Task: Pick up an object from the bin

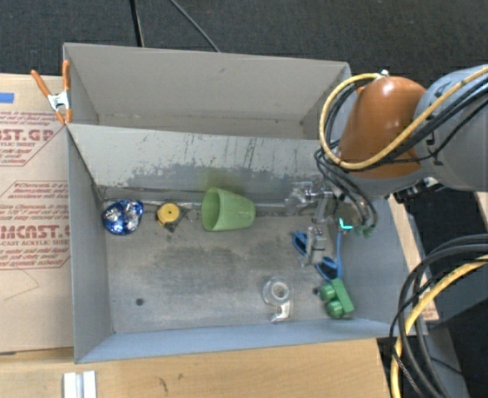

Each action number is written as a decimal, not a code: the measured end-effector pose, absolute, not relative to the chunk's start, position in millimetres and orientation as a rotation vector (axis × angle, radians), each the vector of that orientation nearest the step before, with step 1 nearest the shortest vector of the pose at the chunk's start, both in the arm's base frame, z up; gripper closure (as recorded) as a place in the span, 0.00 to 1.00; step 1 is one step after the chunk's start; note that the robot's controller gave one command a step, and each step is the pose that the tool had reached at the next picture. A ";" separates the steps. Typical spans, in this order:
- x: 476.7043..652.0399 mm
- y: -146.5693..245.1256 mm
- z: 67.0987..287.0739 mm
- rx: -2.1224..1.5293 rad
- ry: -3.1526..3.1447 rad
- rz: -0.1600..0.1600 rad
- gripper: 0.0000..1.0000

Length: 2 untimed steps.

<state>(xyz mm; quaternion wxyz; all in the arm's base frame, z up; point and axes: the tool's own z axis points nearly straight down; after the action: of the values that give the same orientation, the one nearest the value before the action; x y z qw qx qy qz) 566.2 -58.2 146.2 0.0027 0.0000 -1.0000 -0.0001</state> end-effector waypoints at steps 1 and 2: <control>495.4 -24.6 68.4 0.782 -3.039 -0.004 0.00; 482.2 -22.5 100.0 1.206 -2.902 -0.001 0.00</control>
Offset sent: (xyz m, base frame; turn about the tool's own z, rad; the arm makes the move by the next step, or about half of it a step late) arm -0.0693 0.0323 -0.0762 -0.5012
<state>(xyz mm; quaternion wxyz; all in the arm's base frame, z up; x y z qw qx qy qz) 482.2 -22.5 100.0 -0.0008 0.3838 -0.9234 -0.0003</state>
